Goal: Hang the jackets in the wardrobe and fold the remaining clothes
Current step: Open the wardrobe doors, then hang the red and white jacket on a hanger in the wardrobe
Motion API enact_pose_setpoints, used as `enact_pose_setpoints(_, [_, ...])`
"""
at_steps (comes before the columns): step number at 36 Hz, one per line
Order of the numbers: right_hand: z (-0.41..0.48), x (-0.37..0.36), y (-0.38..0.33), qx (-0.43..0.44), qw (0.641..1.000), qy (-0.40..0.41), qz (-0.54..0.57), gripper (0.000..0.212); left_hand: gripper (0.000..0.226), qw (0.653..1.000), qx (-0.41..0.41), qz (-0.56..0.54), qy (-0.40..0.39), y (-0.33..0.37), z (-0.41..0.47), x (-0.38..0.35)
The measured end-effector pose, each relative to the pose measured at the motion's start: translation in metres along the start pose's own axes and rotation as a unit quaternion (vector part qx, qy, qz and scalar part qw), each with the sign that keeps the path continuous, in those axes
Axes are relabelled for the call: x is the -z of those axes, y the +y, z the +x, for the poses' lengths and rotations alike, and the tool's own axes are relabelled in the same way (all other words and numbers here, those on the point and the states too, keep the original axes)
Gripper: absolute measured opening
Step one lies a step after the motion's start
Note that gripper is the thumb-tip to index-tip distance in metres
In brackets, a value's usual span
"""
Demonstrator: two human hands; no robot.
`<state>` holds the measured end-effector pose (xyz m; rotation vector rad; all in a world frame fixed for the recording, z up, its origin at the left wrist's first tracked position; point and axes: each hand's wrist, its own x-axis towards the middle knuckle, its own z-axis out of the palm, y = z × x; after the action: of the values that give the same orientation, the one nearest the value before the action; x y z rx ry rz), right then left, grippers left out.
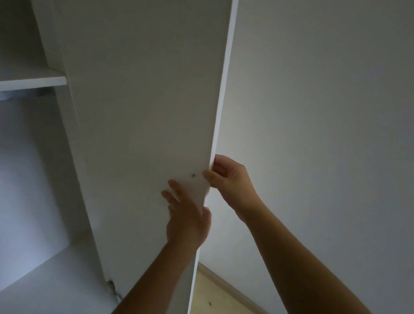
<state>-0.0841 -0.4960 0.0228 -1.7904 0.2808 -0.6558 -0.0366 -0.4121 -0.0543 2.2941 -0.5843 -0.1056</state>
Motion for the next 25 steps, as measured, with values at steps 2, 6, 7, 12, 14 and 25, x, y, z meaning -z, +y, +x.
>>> enact_pose_setpoints(2, [-0.014,0.007,0.013,-0.002,0.999,0.027,-0.031,0.029,0.089,0.999,-0.020,-0.039,-0.022,-0.008,-0.009,0.000])
enact_pose_setpoints(6, [-0.052,0.027,0.043,-0.033,0.988,0.038,-0.145,0.031,0.081,0.990,-0.046,-0.118,-0.055,-0.018,-0.034,-0.008])
enact_pose_setpoints(7, [-0.064,0.032,0.050,-0.045,0.987,0.042,-0.151,0.031,0.078,0.989,-0.051,-0.126,-0.062,-0.019,-0.041,-0.011])
enact_pose_setpoints(12, [-0.133,0.066,0.074,-0.106,0.976,0.086,-0.167,0.030,0.070,0.983,-0.047,-0.152,-0.090,-0.013,-0.077,-0.033])
enact_pose_setpoints(14, [-0.163,0.085,0.083,-0.131,0.971,0.108,-0.167,0.029,0.065,0.980,-0.056,-0.158,-0.106,-0.004,-0.094,-0.047])
enact_pose_setpoints(25, [-0.350,0.243,0.100,-0.225,0.933,0.222,-0.170,0.027,0.047,0.935,-0.194,-0.144,-0.260,0.115,-0.252,-0.172])
